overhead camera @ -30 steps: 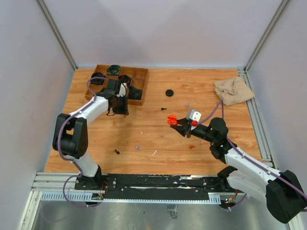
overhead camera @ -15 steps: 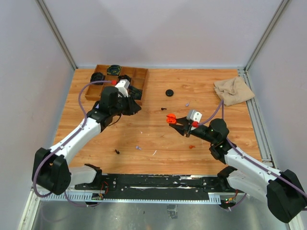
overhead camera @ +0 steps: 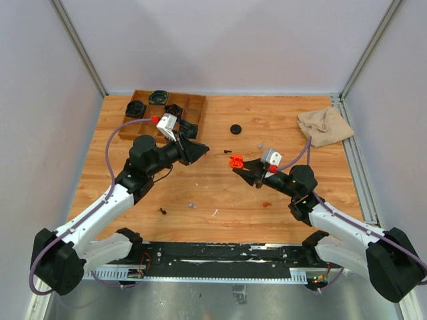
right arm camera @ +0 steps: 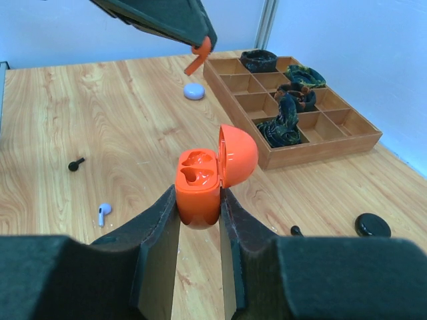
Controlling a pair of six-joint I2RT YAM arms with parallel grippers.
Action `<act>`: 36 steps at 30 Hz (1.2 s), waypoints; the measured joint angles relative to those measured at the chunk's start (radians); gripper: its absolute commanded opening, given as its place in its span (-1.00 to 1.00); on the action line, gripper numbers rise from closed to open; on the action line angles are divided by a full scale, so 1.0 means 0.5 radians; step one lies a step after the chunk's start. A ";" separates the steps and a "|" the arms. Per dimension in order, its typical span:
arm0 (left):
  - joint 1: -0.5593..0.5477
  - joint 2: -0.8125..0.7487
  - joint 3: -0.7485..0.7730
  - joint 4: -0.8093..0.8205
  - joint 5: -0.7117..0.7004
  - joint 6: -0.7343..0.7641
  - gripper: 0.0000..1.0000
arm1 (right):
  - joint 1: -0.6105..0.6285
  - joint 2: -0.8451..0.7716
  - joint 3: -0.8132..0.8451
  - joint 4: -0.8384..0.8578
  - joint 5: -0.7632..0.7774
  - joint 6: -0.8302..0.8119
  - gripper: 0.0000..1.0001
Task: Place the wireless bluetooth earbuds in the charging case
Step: Place the earbud in the charging case.
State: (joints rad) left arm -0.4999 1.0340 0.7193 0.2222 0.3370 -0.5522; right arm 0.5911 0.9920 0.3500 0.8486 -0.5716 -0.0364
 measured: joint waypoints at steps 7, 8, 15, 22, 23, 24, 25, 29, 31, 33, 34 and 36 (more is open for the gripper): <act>-0.127 -0.119 -0.091 0.302 0.002 -0.140 -0.63 | 0.001 0.062 0.000 0.195 0.070 0.124 -0.98; -0.140 -0.124 -0.101 0.337 0.002 -0.159 -0.63 | 0.005 0.069 0.000 0.219 0.083 0.139 -0.99; -0.276 -0.099 -0.130 0.582 -0.010 -0.256 -0.64 | 0.035 0.146 0.000 0.375 0.120 0.246 -0.99; -0.367 -0.040 -0.130 0.737 -0.054 -0.275 -0.65 | 0.059 0.179 0.000 0.509 0.144 0.340 -0.99; -0.377 -0.028 -0.130 0.755 -0.061 -0.275 -0.66 | 0.059 0.179 0.000 0.521 0.146 0.348 -0.99; -0.388 -0.017 -0.130 0.774 -0.069 -0.278 -0.65 | 0.059 0.180 0.000 0.530 0.150 0.355 -0.98; -0.397 -0.008 -0.130 0.786 -0.077 -0.282 -0.66 | 0.060 0.182 0.000 0.542 0.150 0.362 -0.98; -0.452 0.039 -0.130 0.864 -0.116 -0.296 -0.67 | 0.061 0.187 0.000 0.571 0.150 0.388 -0.99; -0.476 0.066 -0.130 0.901 -0.134 -0.299 -0.67 | 0.062 0.189 0.000 0.585 0.150 0.390 -0.99; -0.494 0.092 -0.130 0.930 -0.150 -0.301 -0.67 | 0.062 0.192 0.000 0.599 0.150 0.392 -0.99; -0.501 0.105 -0.130 0.939 -0.156 -0.303 -0.67 | 0.063 0.192 0.000 0.602 0.150 0.394 -0.98; -0.513 0.128 -0.130 0.955 -0.171 -0.303 -0.67 | 0.063 0.192 0.000 0.607 0.150 0.395 -0.98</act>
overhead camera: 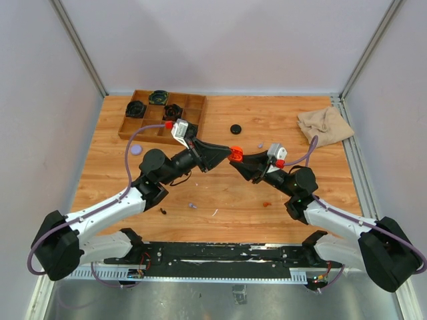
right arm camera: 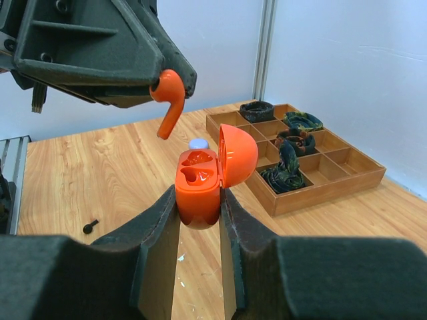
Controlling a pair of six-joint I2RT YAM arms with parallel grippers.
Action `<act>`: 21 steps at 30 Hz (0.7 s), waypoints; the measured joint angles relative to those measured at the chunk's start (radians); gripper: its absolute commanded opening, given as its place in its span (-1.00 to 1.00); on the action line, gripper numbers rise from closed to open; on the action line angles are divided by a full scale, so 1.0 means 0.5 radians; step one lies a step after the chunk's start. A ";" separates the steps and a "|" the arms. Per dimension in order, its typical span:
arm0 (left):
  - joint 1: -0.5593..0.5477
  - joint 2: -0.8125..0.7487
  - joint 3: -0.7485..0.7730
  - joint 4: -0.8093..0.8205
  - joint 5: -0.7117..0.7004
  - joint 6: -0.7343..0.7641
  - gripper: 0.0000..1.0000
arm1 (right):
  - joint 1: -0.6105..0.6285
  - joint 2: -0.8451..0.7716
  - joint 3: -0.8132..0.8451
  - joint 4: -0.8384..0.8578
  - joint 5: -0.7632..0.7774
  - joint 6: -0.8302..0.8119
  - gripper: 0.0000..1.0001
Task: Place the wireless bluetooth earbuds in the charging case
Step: Place the earbud in the charging case.
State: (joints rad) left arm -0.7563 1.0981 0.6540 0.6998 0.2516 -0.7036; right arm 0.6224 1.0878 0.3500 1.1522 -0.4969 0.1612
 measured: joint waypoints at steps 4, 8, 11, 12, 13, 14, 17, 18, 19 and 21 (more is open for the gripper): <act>-0.015 0.032 0.000 0.029 -0.025 0.005 -0.67 | 0.000 0.000 0.001 0.006 -0.001 0.000 -0.98; -0.026 0.060 0.000 0.056 -0.038 0.011 -0.67 | 0.001 0.000 0.001 0.006 -0.002 0.001 -0.99; -0.027 0.077 0.000 0.067 -0.043 0.014 -0.67 | 0.021 0.000 0.001 0.006 -0.002 0.001 -0.99; -0.029 0.083 0.000 0.067 -0.045 0.015 -0.67 | 0.027 0.000 0.001 0.007 -0.003 0.001 -0.99; -0.031 0.089 0.000 0.068 -0.045 0.015 -0.67 | 0.034 0.000 0.001 0.007 -0.006 0.002 -0.99; -0.035 0.095 0.000 0.068 -0.046 0.017 -0.67 | 0.035 0.000 0.001 0.007 -0.008 0.001 -0.98; -0.045 0.104 0.000 0.069 -0.047 0.030 -0.67 | 0.037 0.000 0.001 0.008 -0.008 0.001 -0.99; -0.046 0.104 0.000 0.071 -0.051 0.034 -0.67 | 0.037 0.000 0.001 0.008 -0.009 0.001 -0.99; -0.048 0.104 0.000 0.073 -0.056 0.038 -0.67 | 0.037 0.000 0.001 0.011 -0.008 0.001 -0.99; -0.050 0.104 -0.001 0.079 -0.061 0.045 -0.67 | 0.037 0.000 0.001 0.020 -0.008 0.001 -0.99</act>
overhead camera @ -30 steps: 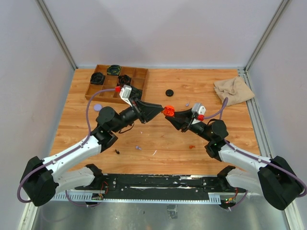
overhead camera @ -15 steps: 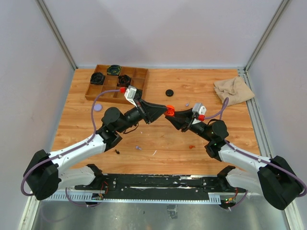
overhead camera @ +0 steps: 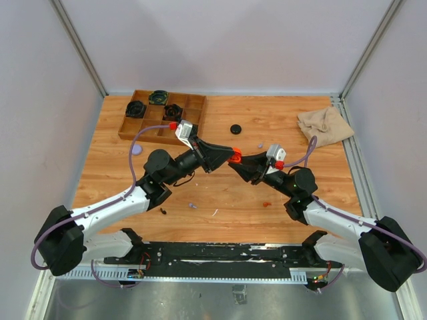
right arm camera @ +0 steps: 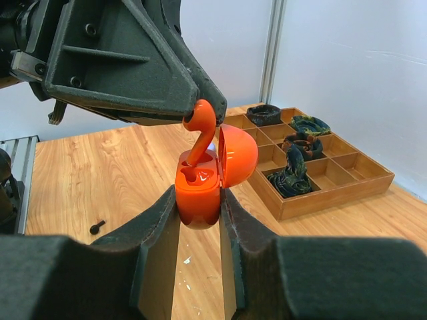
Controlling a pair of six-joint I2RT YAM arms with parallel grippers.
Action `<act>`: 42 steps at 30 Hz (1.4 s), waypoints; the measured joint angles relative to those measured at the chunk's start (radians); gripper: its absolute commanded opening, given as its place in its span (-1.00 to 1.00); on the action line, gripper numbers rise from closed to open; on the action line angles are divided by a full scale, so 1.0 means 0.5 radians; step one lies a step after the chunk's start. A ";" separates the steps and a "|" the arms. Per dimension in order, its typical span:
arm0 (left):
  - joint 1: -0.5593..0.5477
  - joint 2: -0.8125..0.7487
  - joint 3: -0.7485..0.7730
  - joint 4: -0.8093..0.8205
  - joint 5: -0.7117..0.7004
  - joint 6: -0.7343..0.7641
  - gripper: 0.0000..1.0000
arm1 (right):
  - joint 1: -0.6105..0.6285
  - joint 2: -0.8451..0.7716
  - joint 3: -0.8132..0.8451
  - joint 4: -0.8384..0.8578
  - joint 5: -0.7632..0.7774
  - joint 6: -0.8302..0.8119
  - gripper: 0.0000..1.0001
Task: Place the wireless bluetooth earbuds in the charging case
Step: Place the earbud in the charging case.
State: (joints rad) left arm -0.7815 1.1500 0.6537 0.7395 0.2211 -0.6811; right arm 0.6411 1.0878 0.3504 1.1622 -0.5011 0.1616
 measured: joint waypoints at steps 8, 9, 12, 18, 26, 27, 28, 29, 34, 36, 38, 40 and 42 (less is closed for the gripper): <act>-0.001 -0.021 -0.045 0.038 -0.031 0.011 -0.67 | 0.000 0.000 0.000 0.009 0.000 0.000 -0.99; -0.001 -0.027 -0.055 0.037 -0.034 0.014 -0.67 | 0.000 0.000 0.000 0.017 0.000 0.000 -0.99; -0.002 -0.029 -0.063 0.038 -0.042 0.016 -0.66 | 0.000 0.000 0.000 0.017 0.000 0.000 -0.98; -0.002 -0.029 -0.063 0.038 -0.042 0.017 -0.50 | 0.000 0.000 0.000 0.017 0.000 -0.001 -0.99; -0.002 -0.030 -0.088 0.044 -0.034 0.031 -0.35 | 0.000 0.000 0.000 0.024 0.000 -0.002 -0.99; -0.002 -0.030 -0.091 0.044 -0.029 0.032 -0.34 | 0.000 0.000 0.000 0.024 0.001 -0.002 -0.99; -0.002 -0.030 -0.091 0.045 -0.027 0.034 -0.33 | 0.000 0.000 0.000 0.024 0.001 -0.002 -0.99; -0.002 -0.031 -0.092 0.046 -0.024 0.038 -0.32 | 0.000 0.000 0.000 0.025 0.001 -0.002 -0.99; -0.002 -0.057 -0.114 0.039 -0.012 0.055 -0.22 | 0.000 0.000 0.000 0.032 0.000 -0.002 -0.99; -0.002 -0.071 -0.116 0.025 -0.013 0.067 -0.18 | 0.000 -0.001 0.000 0.040 0.000 -0.003 -0.99; -0.002 -0.089 -0.116 0.002 -0.015 0.083 -0.12 | 0.000 0.000 0.000 0.046 0.000 -0.003 -0.99; -0.002 -0.117 -0.116 -0.040 -0.024 0.105 -0.05 | 0.000 0.000 0.000 0.047 0.000 -0.004 -0.99; -0.002 -0.149 -0.116 -0.084 -0.040 0.121 0.00 | 0.000 0.000 0.000 0.048 0.000 -0.008 -0.99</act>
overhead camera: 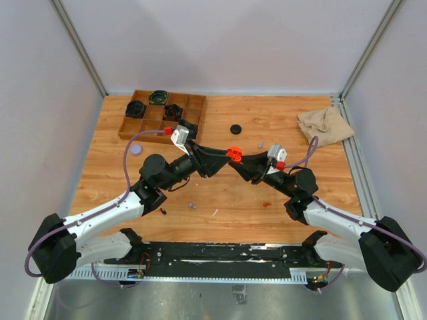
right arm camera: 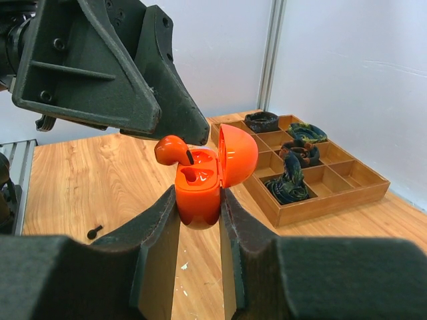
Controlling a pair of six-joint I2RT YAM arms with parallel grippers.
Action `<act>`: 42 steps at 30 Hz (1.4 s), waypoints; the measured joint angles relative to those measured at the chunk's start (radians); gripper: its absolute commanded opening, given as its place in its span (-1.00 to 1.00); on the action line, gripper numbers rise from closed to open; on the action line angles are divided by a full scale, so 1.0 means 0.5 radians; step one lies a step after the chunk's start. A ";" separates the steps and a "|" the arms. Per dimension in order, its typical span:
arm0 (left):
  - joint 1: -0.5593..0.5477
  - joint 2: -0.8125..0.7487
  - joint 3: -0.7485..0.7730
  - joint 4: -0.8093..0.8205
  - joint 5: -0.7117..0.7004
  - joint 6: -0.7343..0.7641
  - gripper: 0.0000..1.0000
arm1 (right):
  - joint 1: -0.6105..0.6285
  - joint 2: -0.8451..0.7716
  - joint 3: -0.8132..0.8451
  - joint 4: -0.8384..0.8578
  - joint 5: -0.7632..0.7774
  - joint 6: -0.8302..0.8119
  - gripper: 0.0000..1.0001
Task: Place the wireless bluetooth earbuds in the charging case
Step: Place the earbud in the charging case, then adjust the charging case.
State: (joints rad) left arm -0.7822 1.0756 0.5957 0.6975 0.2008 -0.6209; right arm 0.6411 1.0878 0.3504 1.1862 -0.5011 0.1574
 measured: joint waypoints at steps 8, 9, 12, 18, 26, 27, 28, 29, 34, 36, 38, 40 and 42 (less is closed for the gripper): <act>0.000 -0.044 0.009 -0.151 -0.040 0.058 0.20 | 0.000 0.000 0.000 0.013 0.000 -0.004 -0.99; -0.001 -0.046 0.011 -0.169 -0.040 0.065 0.22 | 0.000 0.000 0.000 0.015 0.000 -0.004 -0.99; -0.001 -0.048 0.019 -0.214 -0.041 0.080 0.24 | 0.000 0.000 0.000 0.025 0.000 -0.004 -0.99; -0.001 -0.072 0.047 -0.317 -0.091 0.108 0.24 | 0.000 0.000 0.000 0.027 0.001 -0.005 -0.99; -0.001 -0.167 0.063 -0.439 -0.267 0.138 0.26 | 0.000 -0.008 0.000 0.028 -0.008 -0.005 -0.99; -0.001 -0.167 0.072 -0.454 -0.275 0.143 0.26 | 0.000 -0.009 0.000 0.028 -0.010 -0.005 -0.99; -0.001 -0.165 0.082 -0.469 -0.281 0.145 0.27 | 0.000 -0.010 0.000 0.028 -0.012 -0.005 -0.99; -0.001 -0.163 0.094 -0.480 -0.285 0.150 0.27 | 0.000 -0.010 0.000 0.028 -0.015 -0.005 -0.99; -0.001 -0.135 0.138 -0.506 -0.285 0.152 0.31 | 0.000 -0.010 0.000 0.027 -0.033 -0.005 -0.99; -0.001 -0.124 0.143 -0.519 -0.285 0.154 0.35 | 0.000 -0.010 0.000 0.027 -0.043 -0.005 -0.99; -0.001 -0.118 0.143 -0.532 -0.282 0.166 0.39 | 0.000 -0.010 0.000 0.027 -0.047 -0.005 -0.99; 0.000 -0.118 0.143 -0.547 -0.272 0.184 0.40 | 0.000 -0.010 0.000 0.027 -0.052 -0.004 -0.99; 0.017 -0.118 0.143 -0.555 -0.221 0.203 0.40 | 0.000 -0.010 0.000 0.027 -0.059 -0.004 -0.99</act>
State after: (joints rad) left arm -0.7738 1.0164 0.6674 0.4198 0.0902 -0.5194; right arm 0.6411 1.0828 0.3504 1.1995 -0.5304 0.1555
